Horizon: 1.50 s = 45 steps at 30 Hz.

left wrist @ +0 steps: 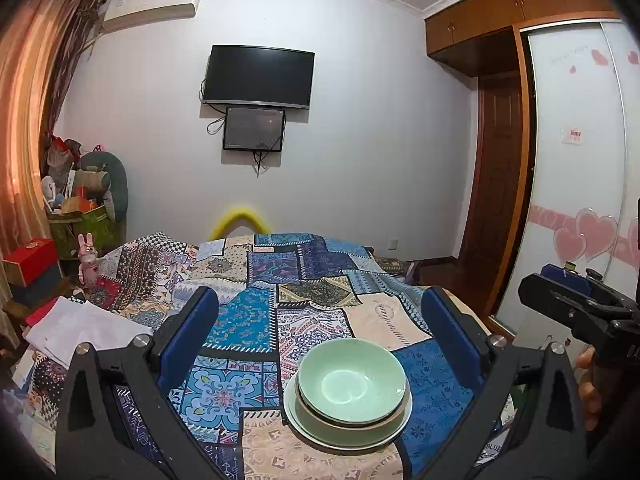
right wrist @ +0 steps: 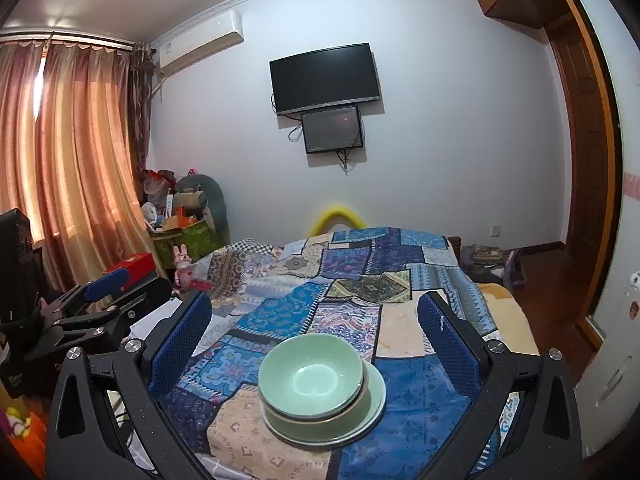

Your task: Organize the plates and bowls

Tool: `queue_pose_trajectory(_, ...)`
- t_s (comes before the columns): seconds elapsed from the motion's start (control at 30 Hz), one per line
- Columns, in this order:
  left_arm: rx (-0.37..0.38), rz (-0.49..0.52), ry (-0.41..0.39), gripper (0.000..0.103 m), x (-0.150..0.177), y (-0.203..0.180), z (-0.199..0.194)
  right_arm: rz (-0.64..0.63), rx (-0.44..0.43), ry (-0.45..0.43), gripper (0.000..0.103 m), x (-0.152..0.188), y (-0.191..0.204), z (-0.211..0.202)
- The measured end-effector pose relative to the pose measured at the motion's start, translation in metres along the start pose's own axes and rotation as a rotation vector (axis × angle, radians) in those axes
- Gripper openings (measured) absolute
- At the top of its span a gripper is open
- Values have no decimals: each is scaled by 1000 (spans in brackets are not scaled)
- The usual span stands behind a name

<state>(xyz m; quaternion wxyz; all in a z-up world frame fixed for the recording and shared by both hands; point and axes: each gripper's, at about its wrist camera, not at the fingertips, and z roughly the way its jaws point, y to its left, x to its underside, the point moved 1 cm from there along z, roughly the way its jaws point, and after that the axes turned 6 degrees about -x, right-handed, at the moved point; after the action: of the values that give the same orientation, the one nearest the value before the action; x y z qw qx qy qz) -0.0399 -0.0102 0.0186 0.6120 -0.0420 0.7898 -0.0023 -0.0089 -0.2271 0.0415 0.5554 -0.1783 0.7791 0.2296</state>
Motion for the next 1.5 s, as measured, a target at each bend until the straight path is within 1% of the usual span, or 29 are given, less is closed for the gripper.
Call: queue_pose_trajectory(1.5,11,-8,3,103,2,2,-2,-20,-5,5,103,1,9,-1)
